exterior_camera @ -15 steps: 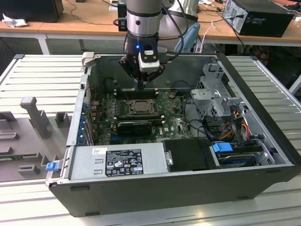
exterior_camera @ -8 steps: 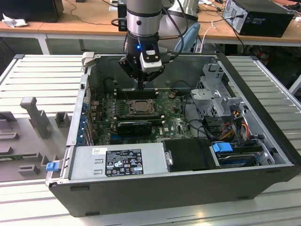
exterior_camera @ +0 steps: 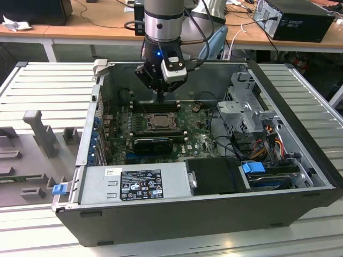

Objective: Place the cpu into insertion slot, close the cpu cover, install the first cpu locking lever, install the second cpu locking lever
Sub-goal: 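Install the first cpu locking lever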

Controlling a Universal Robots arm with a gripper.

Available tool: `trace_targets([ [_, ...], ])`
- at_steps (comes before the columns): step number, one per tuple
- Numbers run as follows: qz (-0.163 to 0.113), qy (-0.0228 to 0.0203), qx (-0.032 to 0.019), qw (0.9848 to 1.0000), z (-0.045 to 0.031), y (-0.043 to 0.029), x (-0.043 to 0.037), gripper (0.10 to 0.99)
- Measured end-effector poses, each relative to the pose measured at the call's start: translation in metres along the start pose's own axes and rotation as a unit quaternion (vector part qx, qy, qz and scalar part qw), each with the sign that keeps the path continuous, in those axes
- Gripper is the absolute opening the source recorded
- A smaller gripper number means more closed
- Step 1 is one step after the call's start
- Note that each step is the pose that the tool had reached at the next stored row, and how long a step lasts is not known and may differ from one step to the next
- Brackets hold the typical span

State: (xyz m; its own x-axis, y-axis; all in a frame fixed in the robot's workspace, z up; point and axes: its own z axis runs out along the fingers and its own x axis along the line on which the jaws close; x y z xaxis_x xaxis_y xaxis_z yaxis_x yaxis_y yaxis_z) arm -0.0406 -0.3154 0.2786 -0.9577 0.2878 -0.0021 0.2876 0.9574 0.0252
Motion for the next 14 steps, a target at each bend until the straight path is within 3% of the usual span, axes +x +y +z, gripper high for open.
trace_targets([
  [14,-0.049,0.0013,-0.0003,0.9988,0.0,0.0,0.0,0.106],
])
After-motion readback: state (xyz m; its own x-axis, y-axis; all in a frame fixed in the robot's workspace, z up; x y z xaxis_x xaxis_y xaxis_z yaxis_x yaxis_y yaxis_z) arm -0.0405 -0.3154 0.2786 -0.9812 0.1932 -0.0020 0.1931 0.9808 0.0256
